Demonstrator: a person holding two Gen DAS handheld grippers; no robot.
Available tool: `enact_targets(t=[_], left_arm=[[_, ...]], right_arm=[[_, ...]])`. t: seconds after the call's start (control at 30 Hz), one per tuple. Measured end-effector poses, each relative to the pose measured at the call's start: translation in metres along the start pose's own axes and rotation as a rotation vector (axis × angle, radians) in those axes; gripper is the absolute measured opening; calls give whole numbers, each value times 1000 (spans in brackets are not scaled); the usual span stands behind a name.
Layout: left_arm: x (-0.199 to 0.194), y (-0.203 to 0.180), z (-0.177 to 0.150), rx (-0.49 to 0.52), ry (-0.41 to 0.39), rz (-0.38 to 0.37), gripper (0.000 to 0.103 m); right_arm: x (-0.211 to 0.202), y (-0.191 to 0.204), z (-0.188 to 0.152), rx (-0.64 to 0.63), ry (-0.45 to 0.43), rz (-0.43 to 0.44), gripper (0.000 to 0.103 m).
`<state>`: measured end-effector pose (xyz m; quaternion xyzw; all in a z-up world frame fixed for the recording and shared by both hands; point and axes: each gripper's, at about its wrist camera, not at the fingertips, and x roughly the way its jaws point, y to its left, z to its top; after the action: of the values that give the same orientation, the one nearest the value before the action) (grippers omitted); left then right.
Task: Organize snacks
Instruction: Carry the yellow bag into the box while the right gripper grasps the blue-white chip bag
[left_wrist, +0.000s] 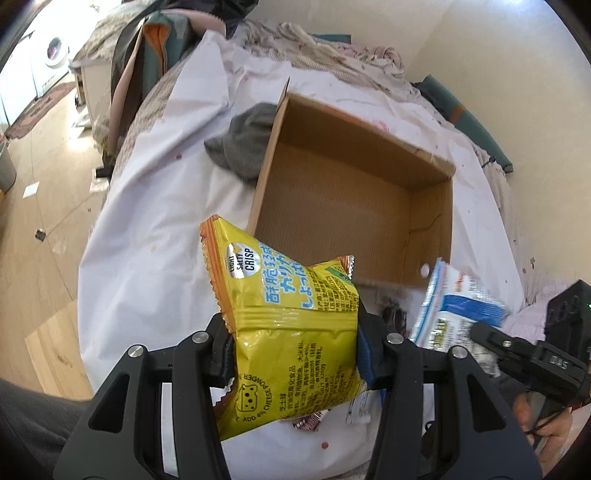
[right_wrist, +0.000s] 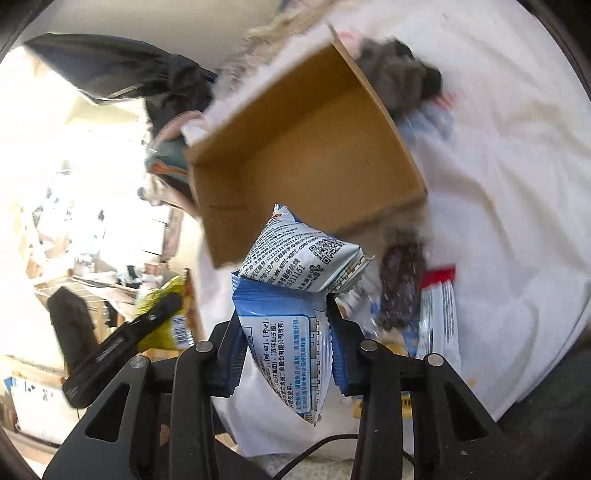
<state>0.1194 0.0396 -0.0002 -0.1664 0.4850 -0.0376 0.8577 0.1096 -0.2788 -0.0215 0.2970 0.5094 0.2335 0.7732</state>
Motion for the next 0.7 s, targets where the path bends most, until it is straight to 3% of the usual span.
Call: enact_targets(t=[0.17, 0.4, 0.57, 0.7], left_arm=[[6, -11, 29, 18, -15, -13, 46], [37, -37, 64, 94, -32, 9, 46], [69, -39, 82, 106, -26, -23, 46], [93, -42, 82, 118, -7, -6, 46]], right_arm=[[2, 10, 36, -42, -42, 16, 39], [41, 15, 87, -107, -18, 7, 39], [68, 7, 101, -130, 27, -9, 39], [86, -3, 104, -122, 57, -32, 39]])
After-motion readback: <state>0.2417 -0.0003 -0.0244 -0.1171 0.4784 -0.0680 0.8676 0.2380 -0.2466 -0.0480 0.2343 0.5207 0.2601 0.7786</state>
